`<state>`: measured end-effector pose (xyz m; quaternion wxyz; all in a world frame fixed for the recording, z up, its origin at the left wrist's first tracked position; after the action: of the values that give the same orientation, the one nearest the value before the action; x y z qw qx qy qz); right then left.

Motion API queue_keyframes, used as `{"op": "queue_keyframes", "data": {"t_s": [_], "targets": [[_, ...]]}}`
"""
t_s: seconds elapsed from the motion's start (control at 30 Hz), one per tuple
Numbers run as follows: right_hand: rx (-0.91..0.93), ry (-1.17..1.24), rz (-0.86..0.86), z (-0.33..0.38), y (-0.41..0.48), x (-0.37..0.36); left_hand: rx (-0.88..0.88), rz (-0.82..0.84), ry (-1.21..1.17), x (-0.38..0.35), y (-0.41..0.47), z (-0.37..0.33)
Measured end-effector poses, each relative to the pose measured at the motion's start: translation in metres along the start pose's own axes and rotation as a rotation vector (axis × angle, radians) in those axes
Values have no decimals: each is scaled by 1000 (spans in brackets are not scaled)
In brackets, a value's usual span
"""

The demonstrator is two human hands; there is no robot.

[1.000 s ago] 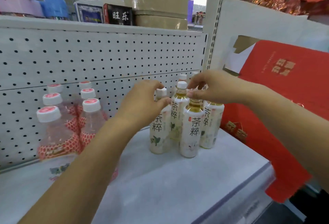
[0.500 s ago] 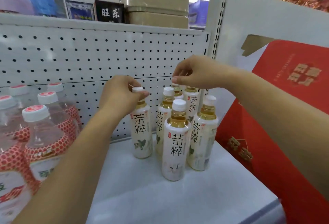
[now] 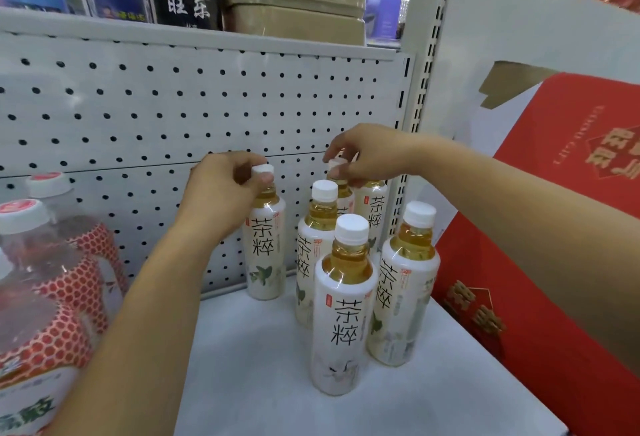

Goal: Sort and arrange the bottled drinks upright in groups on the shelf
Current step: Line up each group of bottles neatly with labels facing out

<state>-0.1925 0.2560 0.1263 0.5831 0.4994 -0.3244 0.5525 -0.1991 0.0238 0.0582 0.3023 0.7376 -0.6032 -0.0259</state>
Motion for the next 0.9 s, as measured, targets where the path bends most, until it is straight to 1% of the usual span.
{"op": "queue_keyframes", "data": {"t_s": [0.17, 0.47, 0.6, 0.7, 0.77, 0.83, 0.9], "targets": [[-10, 54, -18, 0, 10, -2, -27, -66, -35, -11, 5, 4], [5, 132, 18, 5, 15, -2, -107, -105, -138, -40, 0, 3], [-63, 182, 27, 0, 9, 1, -20, -39, -226, -42, 2, 6], [-67, 204, 58, -2, -2, 9, -37, -5, -225, -37, 1, 0], [-36, 196, -5, -6, -10, 17, -83, -12, -200, -29, -1, -10], [0, 130, -123, -13, -15, 25, -145, 13, -191, -20, -4, -21], [-2, 10, -210, -23, -16, 29, -180, 140, -181, -12, -9, -33]]}}
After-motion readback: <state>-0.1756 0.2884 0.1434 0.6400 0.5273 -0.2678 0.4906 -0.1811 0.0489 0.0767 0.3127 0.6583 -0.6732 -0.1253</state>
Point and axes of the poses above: each hand's wrist, its own y-axis towards the middle knuckle, its own x-axis out of the back of the hand, z = x × y, the point moved 1 cm from there along y, towards the middle knuckle, and after that the axes turned 9 degrees about -z, right-handed, at the moved point
